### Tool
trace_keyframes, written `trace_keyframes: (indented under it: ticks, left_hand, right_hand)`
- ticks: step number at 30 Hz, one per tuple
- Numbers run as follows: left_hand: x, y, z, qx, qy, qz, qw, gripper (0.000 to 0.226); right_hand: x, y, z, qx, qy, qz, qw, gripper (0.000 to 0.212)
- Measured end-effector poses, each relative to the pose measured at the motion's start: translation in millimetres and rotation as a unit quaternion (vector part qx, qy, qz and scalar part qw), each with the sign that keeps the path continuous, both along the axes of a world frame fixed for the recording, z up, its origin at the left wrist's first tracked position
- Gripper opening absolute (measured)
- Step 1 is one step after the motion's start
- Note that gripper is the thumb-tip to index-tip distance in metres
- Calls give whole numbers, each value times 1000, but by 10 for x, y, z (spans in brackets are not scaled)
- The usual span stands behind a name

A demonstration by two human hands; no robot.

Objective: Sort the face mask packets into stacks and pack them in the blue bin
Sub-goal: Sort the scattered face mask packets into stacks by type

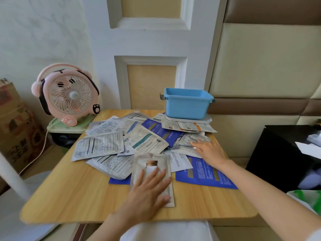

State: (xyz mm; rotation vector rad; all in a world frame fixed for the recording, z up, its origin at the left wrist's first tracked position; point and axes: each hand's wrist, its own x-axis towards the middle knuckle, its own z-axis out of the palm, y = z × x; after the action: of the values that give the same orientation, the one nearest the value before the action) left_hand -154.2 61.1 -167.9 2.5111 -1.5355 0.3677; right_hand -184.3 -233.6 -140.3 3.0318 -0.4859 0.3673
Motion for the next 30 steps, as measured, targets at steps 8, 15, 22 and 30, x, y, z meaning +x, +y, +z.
trace_keyframes:
  ticks: [8,15,22,30]
  left_hand:
    - [-10,-9,-90,147,5,26,989,53]
    - [-26,-142,321,-137,504,-48,851,84]
    - [117,-229,659,-448,632,-36,631,52]
    - [325,-97,638,-536,585,102,600,9]
  right_hand:
    - [-279,118,519,155,-423,47,892,28]
    - [-272,643,478,688,-368,-13,625,19]
    - [-330,1032,88,718,-304,-21,626,26]
    - [-379,1047,275,816,-224,48,532,53]
